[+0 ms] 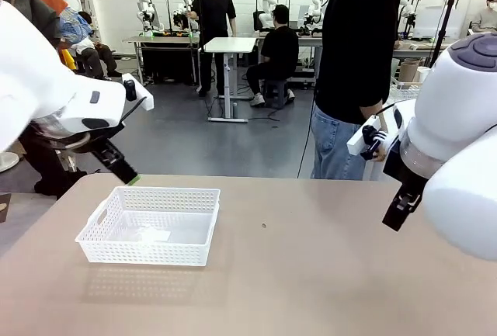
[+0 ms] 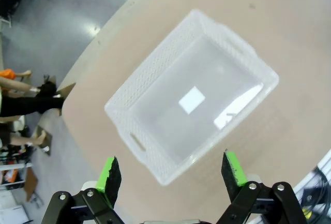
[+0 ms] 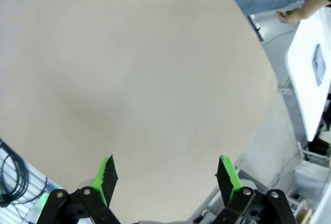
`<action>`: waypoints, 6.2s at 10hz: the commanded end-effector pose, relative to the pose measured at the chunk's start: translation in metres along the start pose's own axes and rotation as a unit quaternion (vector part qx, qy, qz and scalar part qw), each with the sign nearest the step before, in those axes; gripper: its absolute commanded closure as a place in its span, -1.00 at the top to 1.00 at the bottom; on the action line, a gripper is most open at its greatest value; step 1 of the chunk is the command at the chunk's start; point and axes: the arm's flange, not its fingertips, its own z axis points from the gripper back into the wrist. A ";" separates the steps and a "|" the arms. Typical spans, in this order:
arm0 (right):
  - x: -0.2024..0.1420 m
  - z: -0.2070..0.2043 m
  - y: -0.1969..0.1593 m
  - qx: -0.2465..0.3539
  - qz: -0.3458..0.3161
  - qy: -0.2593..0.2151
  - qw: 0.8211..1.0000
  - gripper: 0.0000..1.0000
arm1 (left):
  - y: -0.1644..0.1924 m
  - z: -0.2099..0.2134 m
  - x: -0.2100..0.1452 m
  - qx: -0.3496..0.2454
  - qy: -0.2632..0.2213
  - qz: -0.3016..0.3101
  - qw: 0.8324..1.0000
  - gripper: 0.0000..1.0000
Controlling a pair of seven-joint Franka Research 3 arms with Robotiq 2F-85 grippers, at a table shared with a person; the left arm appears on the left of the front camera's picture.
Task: Clean and organize the cups into the basket.
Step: Pick up the Organizing basket and move it to the center of the table, then pick up the Reusable plastic cup from the right side of the table and place it inside the Organizing basket.
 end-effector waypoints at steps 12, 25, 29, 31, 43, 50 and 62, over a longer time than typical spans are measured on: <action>-0.003 -0.009 0.000 -0.005 0.001 0.022 1.000 1.00 | -0.001 -0.043 -0.048 -0.043 0.189 -0.078 0.978 1.00; -0.265 -0.075 -0.244 0.684 -0.366 -0.372 0.509 1.00 | 0.274 0.008 -0.246 -0.531 -0.231 0.386 0.718 1.00; -0.337 -0.100 -0.255 0.650 -0.439 -0.382 0.489 1.00 | 0.300 -0.004 -0.299 -0.463 -0.231 0.488 0.703 1.00; -0.354 -0.092 -0.256 0.619 -0.451 -0.400 0.503 1.00 | 0.307 0.003 -0.313 -0.412 -0.236 0.526 0.705 1.00; -0.366 -0.085 -0.260 0.609 -0.456 -0.400 0.511 1.00 | 0.317 0.007 -0.335 -0.381 -0.233 0.538 0.715 1.00; -0.366 -0.085 -0.260 0.609 -0.456 -0.400 0.511 1.00 | 0.317 0.007 -0.335 -0.381 -0.233 0.538 0.715 1.00; -0.366 -0.085 -0.260 0.609 -0.456 -0.400 0.511 1.00 | 0.317 0.007 -0.335 -0.381 -0.233 0.538 0.715 1.00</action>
